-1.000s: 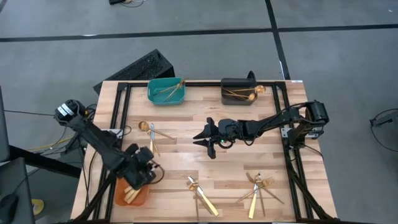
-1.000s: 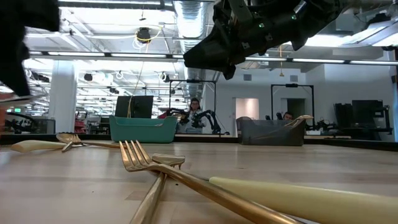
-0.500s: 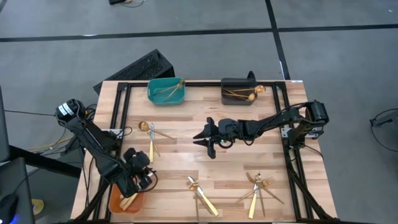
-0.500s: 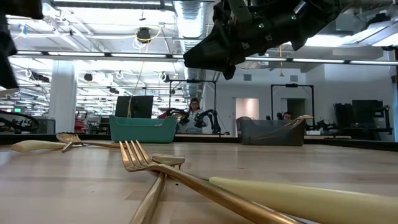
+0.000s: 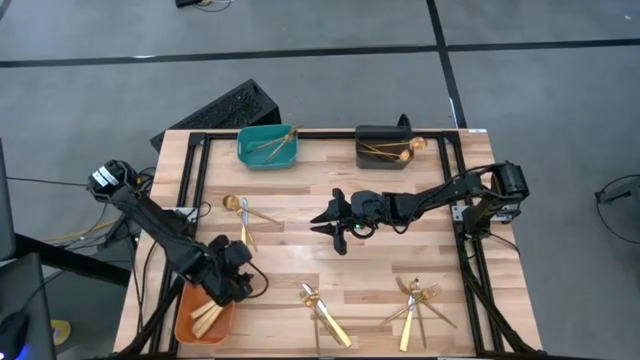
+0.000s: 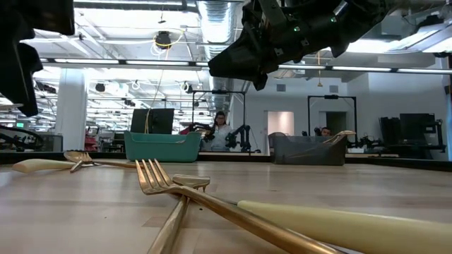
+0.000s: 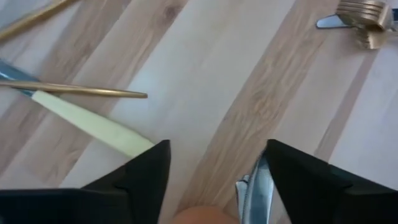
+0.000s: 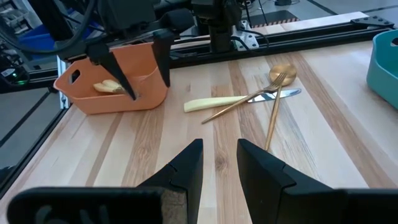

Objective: Sort silverware by color (type)
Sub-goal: Put the gold spoon into the black bin

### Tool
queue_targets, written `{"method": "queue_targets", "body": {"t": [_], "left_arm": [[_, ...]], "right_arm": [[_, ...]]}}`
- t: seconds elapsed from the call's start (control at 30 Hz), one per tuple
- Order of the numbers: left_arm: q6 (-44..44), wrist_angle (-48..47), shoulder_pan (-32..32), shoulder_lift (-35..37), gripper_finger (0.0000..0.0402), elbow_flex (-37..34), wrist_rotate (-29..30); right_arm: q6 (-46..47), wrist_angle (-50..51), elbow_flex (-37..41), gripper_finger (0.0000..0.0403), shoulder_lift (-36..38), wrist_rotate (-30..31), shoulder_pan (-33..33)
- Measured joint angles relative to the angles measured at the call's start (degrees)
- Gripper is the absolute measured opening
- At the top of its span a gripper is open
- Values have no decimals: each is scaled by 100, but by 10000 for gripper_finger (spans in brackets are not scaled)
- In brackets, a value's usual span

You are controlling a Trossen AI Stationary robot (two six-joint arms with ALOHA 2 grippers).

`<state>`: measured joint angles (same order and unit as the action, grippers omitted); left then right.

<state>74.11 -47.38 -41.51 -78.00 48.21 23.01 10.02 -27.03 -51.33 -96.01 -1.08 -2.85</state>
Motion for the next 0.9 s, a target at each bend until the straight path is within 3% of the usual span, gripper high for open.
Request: {"method": "queue_targets", "body": {"t": [0.2, 0.63, 0.9], "left_arm": [[-225, 118, 89, 0, 287, 1, -276], [-187, -12, 299, 22, 271, 2, -317], [23, -605, 380, 341, 247, 2, 322]], "right_arm": [[0, 0, 0, 124, 0, -2, 0], [1, 2, 0, 124, 0, -2, 0], [2, 2, 0, 124, 0, 0, 0]]}}
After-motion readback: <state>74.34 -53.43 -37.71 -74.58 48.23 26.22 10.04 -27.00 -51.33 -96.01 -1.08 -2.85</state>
